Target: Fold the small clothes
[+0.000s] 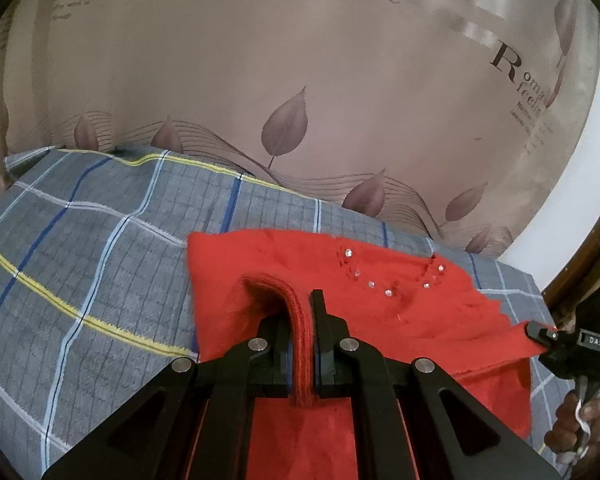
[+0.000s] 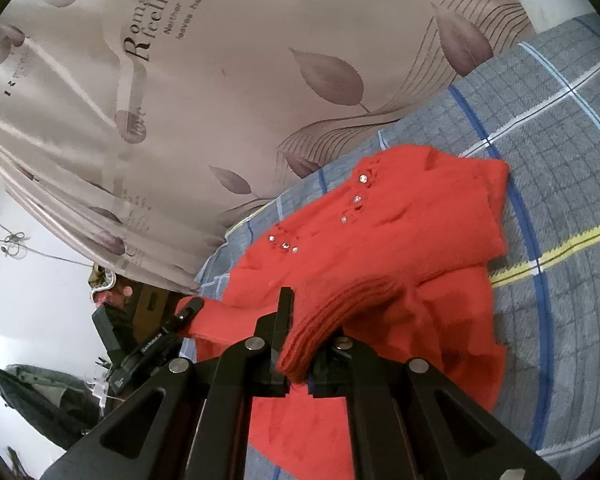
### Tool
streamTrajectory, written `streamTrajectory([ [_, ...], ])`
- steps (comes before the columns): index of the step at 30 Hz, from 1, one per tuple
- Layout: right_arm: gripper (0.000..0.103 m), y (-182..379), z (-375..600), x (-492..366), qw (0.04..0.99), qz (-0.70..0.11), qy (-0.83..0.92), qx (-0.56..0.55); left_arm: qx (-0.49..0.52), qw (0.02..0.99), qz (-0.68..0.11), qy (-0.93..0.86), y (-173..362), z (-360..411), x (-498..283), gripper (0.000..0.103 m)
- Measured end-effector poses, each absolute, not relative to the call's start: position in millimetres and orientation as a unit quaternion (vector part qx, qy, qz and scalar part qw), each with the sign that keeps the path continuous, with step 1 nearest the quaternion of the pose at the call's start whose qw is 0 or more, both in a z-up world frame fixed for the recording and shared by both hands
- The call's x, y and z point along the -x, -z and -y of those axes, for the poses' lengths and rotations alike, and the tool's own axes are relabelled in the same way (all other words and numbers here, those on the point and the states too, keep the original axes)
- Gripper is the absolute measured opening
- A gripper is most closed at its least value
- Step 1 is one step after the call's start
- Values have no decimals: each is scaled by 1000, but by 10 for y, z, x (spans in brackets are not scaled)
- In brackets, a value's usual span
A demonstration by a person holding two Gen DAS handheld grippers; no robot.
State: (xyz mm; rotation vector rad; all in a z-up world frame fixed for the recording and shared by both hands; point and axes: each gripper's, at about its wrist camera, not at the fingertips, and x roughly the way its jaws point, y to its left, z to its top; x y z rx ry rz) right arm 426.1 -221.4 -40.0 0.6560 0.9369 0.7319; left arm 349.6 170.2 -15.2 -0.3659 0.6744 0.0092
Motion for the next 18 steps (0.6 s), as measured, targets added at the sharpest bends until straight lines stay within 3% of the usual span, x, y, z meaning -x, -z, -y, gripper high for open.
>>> streamTrajectory([
  [18,4,483,2245,-4535,777,-438,-331,-308,189,920,-343,-20,307,-1786,-3811,7],
])
